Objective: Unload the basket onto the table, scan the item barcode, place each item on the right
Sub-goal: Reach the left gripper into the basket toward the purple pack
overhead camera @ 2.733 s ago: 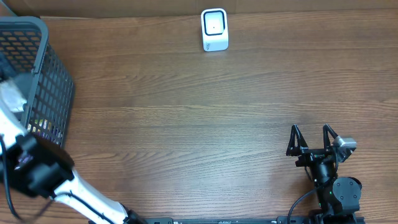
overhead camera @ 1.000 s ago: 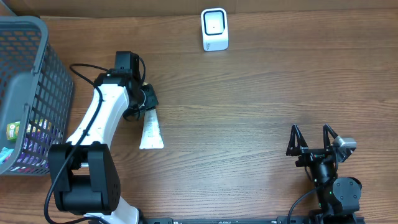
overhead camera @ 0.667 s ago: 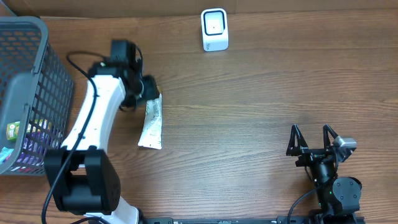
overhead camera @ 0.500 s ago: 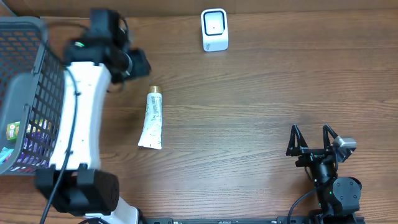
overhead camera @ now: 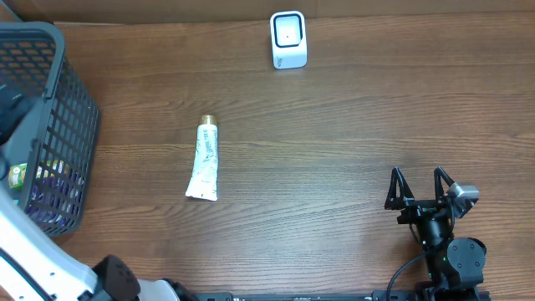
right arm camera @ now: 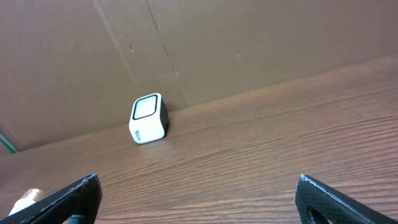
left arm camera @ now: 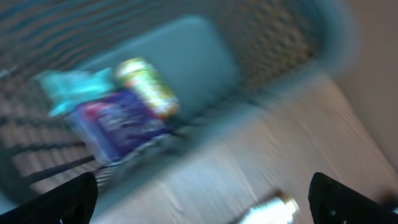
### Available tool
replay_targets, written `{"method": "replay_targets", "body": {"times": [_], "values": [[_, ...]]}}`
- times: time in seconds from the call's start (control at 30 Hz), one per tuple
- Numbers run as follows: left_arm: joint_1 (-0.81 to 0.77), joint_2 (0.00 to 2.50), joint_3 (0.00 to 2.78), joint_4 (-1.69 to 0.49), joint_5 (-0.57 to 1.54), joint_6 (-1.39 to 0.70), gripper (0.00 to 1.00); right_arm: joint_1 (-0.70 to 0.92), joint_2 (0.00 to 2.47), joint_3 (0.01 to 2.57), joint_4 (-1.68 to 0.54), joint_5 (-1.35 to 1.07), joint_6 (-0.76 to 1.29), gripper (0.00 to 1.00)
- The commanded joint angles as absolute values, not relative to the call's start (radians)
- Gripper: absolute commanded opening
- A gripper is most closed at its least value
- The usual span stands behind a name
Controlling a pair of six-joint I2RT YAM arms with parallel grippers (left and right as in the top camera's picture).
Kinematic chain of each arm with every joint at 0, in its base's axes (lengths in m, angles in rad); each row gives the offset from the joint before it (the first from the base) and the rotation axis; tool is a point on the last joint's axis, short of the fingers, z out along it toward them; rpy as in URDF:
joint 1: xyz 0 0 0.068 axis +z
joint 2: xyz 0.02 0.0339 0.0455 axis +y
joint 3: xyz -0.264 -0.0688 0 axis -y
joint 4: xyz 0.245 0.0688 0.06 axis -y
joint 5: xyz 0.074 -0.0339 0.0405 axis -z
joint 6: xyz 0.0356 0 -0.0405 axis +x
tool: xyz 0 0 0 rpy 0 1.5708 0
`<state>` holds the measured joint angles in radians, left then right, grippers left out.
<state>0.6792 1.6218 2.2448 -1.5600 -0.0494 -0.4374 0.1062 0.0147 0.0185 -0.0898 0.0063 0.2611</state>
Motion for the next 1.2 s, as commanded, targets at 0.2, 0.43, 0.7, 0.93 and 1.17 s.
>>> {"method": "replay_targets", "body": {"times": [0.2, 0.43, 0.7, 0.93, 1.17], "values": [[0.933, 1.667, 1.958, -1.358, -0.071, -0.584, 1.0, 0.113, 0.003, 0.008, -0.084, 0.006, 0.258, 1.0], [0.93, 1.697, 1.81, -1.217, -0.079, -0.579, 1.0, 0.113, 0.003, 0.008, -0.084, 0.006, 0.258, 1.0], [0.929, 1.806, 1.794, -1.235, -0.112, -0.58, 0.99, 0.113, 0.003, 0.008, -0.084, 0.006, 0.257, 1.0], [0.929, 1.928, 1.793, -1.302, -0.194, -0.584, 0.97, 0.113, 0.003, 0.008, -0.084, 0.006, 0.258, 1.0], [0.929, 2.054, 1.793, -1.323, -0.203, -0.584, 0.95, 0.113, 0.003, 0.008, -0.084, 0.006, 0.257, 1.0]]}}
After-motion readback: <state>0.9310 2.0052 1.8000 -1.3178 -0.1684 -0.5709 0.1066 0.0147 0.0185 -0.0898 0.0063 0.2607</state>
